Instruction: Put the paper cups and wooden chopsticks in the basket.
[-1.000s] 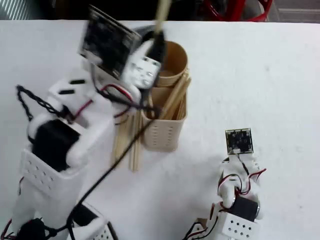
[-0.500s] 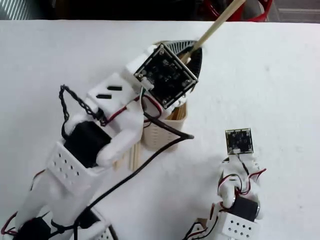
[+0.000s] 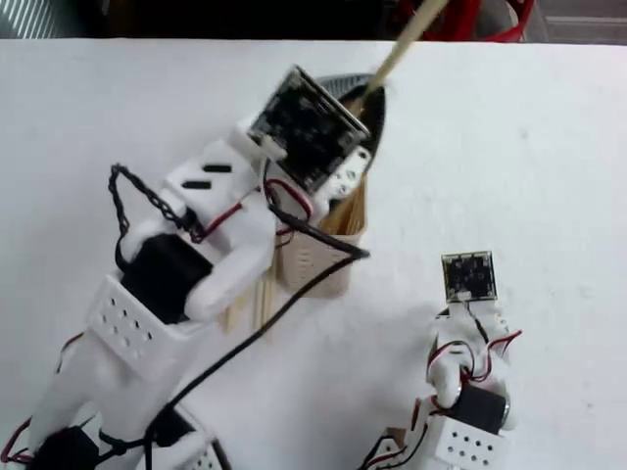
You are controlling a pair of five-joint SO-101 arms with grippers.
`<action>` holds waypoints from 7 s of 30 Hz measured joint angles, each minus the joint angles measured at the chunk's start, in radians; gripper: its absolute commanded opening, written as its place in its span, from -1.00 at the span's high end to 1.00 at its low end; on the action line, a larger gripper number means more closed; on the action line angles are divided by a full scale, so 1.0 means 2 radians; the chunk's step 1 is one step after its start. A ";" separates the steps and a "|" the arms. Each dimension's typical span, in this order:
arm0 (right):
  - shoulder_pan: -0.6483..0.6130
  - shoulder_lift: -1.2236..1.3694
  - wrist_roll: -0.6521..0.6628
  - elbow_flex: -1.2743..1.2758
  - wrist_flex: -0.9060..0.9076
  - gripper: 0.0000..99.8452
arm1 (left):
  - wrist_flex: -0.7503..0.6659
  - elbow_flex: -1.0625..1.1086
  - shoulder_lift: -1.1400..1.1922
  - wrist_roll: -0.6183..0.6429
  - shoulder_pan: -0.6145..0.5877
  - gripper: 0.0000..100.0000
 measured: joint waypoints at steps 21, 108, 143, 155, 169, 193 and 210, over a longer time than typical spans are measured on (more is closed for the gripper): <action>0.000 0.000 0.000 0.000 0.000 0.96 | 0.000 0.000 0.000 0.036 -0.018 0.84; 0.000 0.000 0.000 0.000 0.000 0.96 | 0.017 0.188 0.383 0.013 -0.275 0.74; 0.000 0.000 0.000 0.000 0.000 0.96 | -0.010 0.226 0.332 0.012 -0.300 0.75; 0.000 0.000 0.000 0.000 0.000 0.96 | -0.010 0.226 0.332 0.012 -0.299 0.75; 0.000 0.000 0.000 0.000 0.000 0.96 | 0.021 0.175 0.396 0.013 -0.290 0.75; 0.000 0.000 0.000 0.000 0.000 0.96 | 0.170 0.028 0.491 0.015 -0.287 0.87; 0.000 0.000 0.000 0.000 0.000 0.96 | 0.238 -0.068 0.559 0.040 -0.295 0.77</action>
